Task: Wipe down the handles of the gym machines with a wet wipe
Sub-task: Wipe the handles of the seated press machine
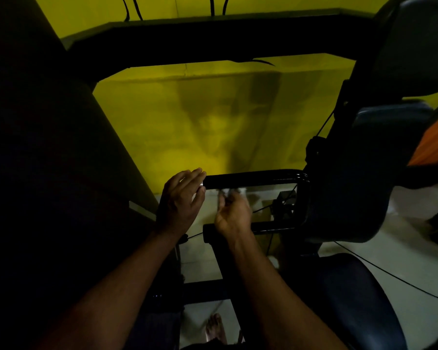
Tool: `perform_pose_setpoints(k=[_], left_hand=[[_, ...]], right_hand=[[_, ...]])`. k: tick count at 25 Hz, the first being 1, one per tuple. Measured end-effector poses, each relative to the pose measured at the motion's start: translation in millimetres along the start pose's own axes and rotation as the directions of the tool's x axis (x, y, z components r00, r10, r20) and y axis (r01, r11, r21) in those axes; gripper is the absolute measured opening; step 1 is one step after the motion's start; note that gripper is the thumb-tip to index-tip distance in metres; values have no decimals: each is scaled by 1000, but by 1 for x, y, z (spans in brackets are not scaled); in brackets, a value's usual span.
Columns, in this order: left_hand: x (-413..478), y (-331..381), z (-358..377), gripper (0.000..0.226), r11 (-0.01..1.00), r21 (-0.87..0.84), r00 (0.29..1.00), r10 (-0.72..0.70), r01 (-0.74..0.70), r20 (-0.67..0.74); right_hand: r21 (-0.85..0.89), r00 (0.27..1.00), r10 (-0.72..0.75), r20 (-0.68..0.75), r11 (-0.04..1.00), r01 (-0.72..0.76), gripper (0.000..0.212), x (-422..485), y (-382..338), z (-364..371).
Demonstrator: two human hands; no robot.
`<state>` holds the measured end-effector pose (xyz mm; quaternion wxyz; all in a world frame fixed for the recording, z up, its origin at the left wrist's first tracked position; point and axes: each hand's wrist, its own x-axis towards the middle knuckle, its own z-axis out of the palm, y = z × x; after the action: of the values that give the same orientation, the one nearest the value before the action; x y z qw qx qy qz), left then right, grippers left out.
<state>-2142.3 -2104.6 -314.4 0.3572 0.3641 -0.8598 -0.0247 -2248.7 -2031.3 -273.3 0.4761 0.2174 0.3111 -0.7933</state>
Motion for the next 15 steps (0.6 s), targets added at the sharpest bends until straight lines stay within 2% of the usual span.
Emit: perform_pose_setpoints(k=[4, 8, 11, 13, 14, 15], left_hand=[[-1, 3, -1, 35, 1000, -16, 1000, -5, 5, -8], [-2, 0, 0, 35, 1000, -15, 1000, 2, -2, -5], [-1, 1, 2, 36, 1000, -11, 1000, -4, 4, 10], [-1, 1, 1, 36, 1000, -9, 1000, 3, -3, 18], [-1, 1, 0, 37, 1000, -4, 1000, 1, -1, 20], [-1, 3, -1, 37, 1000, 3, 1000, -2, 2, 23]], right_hand=[[-126, 999, -29, 38, 991, 34, 25, 5, -16, 3], [-245, 995, -41, 90, 968, 62, 20, -1, -13, -4], [-328, 970, -221, 100, 913, 242, 14, -12, 5, -2], [-398, 907, -406, 109, 818, 414, 15, -12, 8, -3], [-483, 854, -496, 159, 715, 505, 16, -11, 8, -5], [-607, 787, -574, 227, 549, 575, 15, -9, 8, -11]])
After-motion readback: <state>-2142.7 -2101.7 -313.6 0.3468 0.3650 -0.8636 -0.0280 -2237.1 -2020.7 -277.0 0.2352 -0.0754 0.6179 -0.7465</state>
